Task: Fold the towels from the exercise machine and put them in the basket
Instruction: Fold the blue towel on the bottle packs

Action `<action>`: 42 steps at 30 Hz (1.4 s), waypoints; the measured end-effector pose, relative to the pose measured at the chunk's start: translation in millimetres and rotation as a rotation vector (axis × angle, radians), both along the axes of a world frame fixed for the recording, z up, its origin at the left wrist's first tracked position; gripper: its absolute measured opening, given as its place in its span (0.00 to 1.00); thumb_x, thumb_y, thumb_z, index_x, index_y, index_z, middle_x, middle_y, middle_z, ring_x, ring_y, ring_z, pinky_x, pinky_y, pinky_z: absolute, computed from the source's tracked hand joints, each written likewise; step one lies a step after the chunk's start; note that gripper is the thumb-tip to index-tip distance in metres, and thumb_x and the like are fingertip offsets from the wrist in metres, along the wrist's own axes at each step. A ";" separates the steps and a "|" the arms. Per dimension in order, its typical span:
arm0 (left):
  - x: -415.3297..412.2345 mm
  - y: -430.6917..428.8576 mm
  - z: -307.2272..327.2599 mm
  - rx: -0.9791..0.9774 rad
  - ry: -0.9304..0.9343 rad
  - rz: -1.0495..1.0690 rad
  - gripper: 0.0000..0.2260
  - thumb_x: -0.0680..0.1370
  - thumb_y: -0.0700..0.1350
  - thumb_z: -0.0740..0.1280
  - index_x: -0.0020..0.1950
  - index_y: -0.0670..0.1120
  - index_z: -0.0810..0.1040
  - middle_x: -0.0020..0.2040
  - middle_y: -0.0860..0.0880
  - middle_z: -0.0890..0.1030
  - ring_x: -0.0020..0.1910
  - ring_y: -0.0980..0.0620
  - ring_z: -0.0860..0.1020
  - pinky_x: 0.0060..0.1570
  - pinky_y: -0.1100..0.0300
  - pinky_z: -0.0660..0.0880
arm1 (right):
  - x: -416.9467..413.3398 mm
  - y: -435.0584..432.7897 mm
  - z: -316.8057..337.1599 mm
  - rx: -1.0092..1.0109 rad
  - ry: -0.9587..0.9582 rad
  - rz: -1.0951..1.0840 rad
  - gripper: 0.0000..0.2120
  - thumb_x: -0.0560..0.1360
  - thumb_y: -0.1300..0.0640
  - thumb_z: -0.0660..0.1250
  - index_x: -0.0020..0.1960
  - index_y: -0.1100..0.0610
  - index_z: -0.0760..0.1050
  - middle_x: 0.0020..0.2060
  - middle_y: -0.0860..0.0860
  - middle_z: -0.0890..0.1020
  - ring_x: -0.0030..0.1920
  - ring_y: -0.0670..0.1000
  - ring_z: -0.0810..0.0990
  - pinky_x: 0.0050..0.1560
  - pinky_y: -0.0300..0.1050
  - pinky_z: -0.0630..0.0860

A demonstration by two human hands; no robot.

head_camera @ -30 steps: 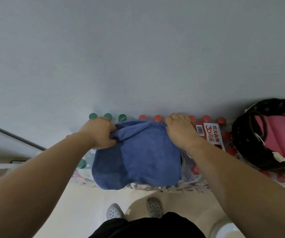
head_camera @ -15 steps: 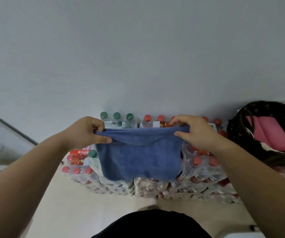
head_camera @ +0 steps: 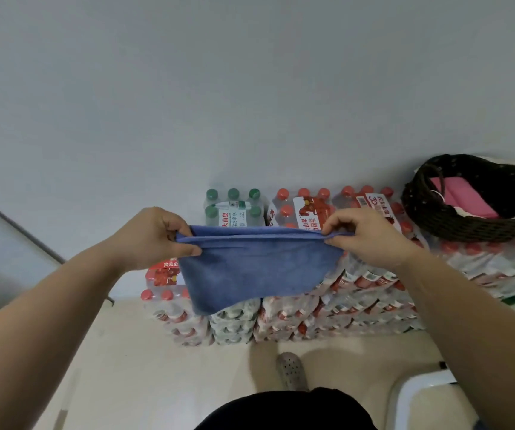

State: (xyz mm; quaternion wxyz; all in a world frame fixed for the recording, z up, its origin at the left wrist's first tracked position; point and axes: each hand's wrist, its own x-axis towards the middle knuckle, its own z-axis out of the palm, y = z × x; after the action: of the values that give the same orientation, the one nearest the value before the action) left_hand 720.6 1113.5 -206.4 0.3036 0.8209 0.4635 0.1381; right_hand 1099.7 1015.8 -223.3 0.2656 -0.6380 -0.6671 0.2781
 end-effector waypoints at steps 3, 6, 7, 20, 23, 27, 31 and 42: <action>-11.1 -1.3 -0.1 0.033 0.022 -0.005 0.07 0.70 0.46 0.78 0.34 0.52 0.84 0.30 0.51 0.81 0.31 0.52 0.76 0.33 0.58 0.73 | -10.2 -12.2 3.5 -0.006 0.006 -0.044 0.11 0.70 0.62 0.77 0.41 0.47 0.82 0.41 0.45 0.83 0.43 0.43 0.80 0.43 0.32 0.75; -20.7 -1.5 2.8 0.088 0.099 -0.098 0.07 0.71 0.49 0.77 0.34 0.52 0.84 0.30 0.52 0.81 0.32 0.53 0.77 0.33 0.56 0.76 | -17.0 -20.7 9.7 -0.008 -0.023 -0.066 0.11 0.70 0.62 0.78 0.39 0.47 0.81 0.39 0.45 0.82 0.40 0.42 0.79 0.40 0.32 0.74; -23.8 -1.2 3.4 0.131 0.158 -0.150 0.08 0.71 0.53 0.75 0.35 0.52 0.84 0.31 0.53 0.81 0.32 0.53 0.77 0.34 0.56 0.77 | -18.5 -22.6 11.8 -0.016 -0.024 -0.065 0.10 0.69 0.62 0.78 0.39 0.48 0.81 0.38 0.45 0.82 0.39 0.41 0.79 0.39 0.32 0.74; -33.4 -1.1 0.9 -0.075 -0.005 -0.109 0.05 0.76 0.46 0.72 0.41 0.50 0.86 0.37 0.53 0.84 0.39 0.51 0.81 0.43 0.52 0.79 | -33.8 -20.2 18.9 -0.198 -0.100 -0.036 0.06 0.78 0.58 0.70 0.45 0.49 0.83 0.42 0.44 0.83 0.42 0.40 0.79 0.42 0.38 0.73; -35.9 2.4 1.9 -0.106 0.051 -0.107 0.05 0.72 0.47 0.73 0.36 0.50 0.86 0.33 0.52 0.83 0.36 0.47 0.80 0.40 0.52 0.79 | -30.9 -18.0 19.3 -0.197 -0.074 -0.058 0.05 0.78 0.58 0.70 0.45 0.50 0.82 0.43 0.45 0.82 0.43 0.42 0.79 0.43 0.38 0.72; -27.5 6.9 8.2 0.040 0.286 -0.301 0.12 0.65 0.55 0.65 0.33 0.50 0.84 0.32 0.52 0.81 0.31 0.51 0.77 0.34 0.58 0.74 | -34.5 -12.5 23.6 -0.216 -0.132 -0.010 0.05 0.77 0.59 0.71 0.44 0.51 0.81 0.41 0.46 0.82 0.41 0.40 0.78 0.40 0.35 0.72; -18.3 11.7 11.6 -0.104 0.067 -0.311 0.10 0.71 0.56 0.70 0.42 0.52 0.86 0.40 0.56 0.84 0.40 0.54 0.82 0.42 0.61 0.78 | -35.8 -6.9 27.3 -0.289 -0.181 0.010 0.05 0.77 0.59 0.70 0.44 0.52 0.81 0.41 0.47 0.82 0.43 0.46 0.80 0.44 0.42 0.75; -13.9 10.5 4.9 -0.170 0.256 -0.357 0.08 0.77 0.46 0.70 0.38 0.52 0.82 0.34 0.57 0.81 0.33 0.55 0.79 0.36 0.71 0.71 | -18.1 -16.1 7.1 -0.217 -0.166 -0.134 0.06 0.77 0.60 0.71 0.44 0.50 0.81 0.43 0.46 0.82 0.45 0.45 0.78 0.41 0.39 0.70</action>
State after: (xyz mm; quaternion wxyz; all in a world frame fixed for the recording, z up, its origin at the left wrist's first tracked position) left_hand 706.7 1124.1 -201.5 0.3301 0.8721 0.3558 -0.0627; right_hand 1081.6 999.7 -216.2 0.1570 -0.7270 -0.6086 0.2762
